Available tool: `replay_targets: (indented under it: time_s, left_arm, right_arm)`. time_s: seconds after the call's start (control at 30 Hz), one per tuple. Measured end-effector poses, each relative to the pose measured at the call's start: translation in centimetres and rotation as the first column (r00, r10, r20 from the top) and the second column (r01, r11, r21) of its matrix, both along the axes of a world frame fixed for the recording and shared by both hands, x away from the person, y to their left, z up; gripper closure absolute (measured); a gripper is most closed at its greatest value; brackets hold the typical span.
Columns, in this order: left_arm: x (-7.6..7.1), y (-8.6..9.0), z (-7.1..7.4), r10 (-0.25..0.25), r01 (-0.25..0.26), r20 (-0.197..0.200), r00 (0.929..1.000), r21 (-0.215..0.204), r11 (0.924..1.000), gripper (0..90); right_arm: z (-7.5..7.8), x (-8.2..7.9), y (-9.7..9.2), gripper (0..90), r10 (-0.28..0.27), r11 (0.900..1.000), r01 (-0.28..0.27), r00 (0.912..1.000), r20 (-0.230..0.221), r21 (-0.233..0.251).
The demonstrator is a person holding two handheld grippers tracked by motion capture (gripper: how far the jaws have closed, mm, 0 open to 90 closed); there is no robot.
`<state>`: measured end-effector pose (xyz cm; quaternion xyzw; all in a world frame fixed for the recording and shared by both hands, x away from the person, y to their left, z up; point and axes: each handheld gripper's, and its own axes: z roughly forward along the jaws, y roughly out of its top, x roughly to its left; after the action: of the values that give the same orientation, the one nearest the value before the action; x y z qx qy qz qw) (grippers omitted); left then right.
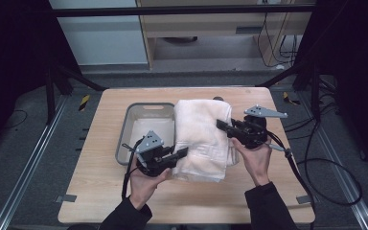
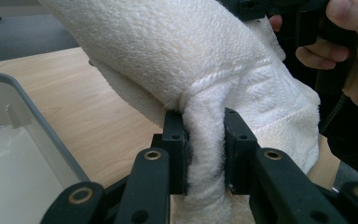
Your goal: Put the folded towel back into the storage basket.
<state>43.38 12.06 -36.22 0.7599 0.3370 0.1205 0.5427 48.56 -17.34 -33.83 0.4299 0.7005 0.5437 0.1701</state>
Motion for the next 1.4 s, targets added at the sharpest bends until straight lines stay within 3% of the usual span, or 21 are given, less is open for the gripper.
replay_targets:
  time_s: [0.67, 1.4]
  left_arm:
    - [0.3, 2.9, 1.5, 0.033, -0.032, 0.025, 0.9991, -0.043, 0.9985, 73.2]
    - [0.9, 6.8, 2.4, 0.090, -0.088, 0.032, 0.9954, -0.065, 0.9940, 73.2]
  right_arm:
    - [2.4, 1.0, 3.1, 67.8, 0.022, 0.9996, -0.021, 0.9995, 0.023, -0.016]
    - [3.5, 2.8, 7.1, 67.8, 0.054, 0.9982, -0.053, 0.9983, 0.025, -0.029]
